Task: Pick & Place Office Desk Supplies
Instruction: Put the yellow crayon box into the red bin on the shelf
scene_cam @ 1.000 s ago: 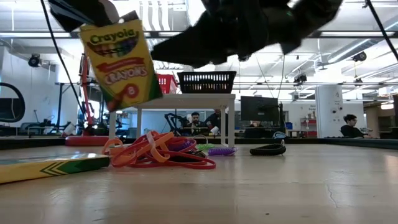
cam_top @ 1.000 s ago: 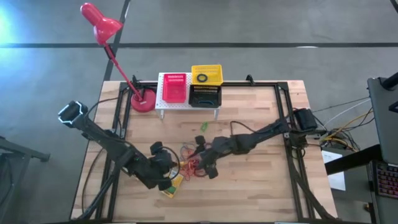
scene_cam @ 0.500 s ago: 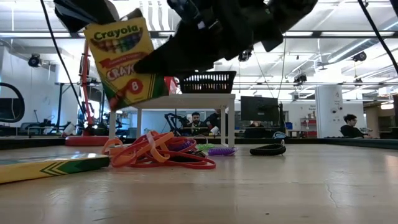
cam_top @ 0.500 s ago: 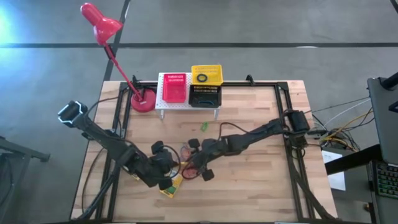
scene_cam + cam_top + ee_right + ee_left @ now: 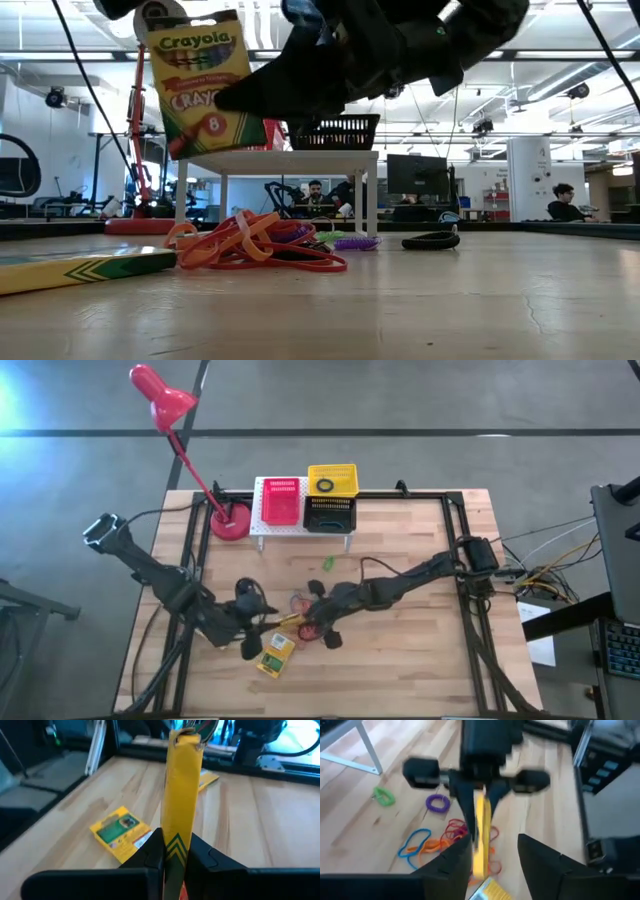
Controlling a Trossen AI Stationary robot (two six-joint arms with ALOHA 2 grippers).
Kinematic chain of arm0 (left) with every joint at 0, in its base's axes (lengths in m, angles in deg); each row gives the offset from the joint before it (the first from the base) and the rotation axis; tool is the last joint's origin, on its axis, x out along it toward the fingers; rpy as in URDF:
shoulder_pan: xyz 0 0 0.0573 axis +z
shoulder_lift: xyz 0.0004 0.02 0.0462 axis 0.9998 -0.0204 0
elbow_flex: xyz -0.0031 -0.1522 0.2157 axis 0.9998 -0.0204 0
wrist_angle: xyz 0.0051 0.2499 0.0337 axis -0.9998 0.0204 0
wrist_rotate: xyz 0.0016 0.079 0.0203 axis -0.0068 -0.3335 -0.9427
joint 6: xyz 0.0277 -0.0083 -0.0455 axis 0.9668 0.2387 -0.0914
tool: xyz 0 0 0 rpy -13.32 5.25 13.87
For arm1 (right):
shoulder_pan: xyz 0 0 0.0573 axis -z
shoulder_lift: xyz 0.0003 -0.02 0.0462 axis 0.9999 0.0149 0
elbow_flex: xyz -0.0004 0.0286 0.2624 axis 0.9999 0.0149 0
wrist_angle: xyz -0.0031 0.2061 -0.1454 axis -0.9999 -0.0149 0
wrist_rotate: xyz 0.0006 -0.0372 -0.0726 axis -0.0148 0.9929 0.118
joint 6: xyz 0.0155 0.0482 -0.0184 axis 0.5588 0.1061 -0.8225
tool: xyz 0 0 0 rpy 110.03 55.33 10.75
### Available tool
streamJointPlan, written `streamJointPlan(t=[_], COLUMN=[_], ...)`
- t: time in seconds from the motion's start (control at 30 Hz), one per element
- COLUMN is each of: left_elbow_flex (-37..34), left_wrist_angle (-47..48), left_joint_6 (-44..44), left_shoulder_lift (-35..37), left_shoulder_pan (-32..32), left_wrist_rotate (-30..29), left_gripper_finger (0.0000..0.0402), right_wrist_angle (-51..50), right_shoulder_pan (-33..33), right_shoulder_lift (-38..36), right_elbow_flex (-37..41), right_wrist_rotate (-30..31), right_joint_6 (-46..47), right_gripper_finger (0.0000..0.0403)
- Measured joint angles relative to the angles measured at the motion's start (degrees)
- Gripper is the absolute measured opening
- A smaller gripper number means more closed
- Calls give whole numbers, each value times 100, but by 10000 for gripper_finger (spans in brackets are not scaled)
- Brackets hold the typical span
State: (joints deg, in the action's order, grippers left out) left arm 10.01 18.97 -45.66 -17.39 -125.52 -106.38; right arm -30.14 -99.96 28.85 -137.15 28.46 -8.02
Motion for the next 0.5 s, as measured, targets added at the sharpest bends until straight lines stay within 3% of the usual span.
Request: streamJointPlan(t=[0.1, 0.27, 0.37, 0.5], left_elbow_flex=[-146, -729, -1338, -2234], left_wrist_angle=[-6, -712, -2005, -4467], left_joint_6=[-33, -240, -176, 836], left_shoulder_lift=[-127, -389, -495, -577], left_shoulder_pan=[-169, -461, -462, -233], left_wrist_rotate=[-350, -1506, -2203, -2422], left_gripper_finger=[165, 159, 160, 164], right_wrist_angle=[446, 859, 1158, 1212], right_shoulder_pan=[45, 51, 50, 45], right_shoulder_lift=[-207, -761, -1095, -1401], right_elbow_flex=[300, 940, 1252, 1553], right_wrist_rotate=[77, 764, 784, 871], right_joint_6=[314, 598, 602, 601], right_gripper_finger=[33, 34, 34, 34])
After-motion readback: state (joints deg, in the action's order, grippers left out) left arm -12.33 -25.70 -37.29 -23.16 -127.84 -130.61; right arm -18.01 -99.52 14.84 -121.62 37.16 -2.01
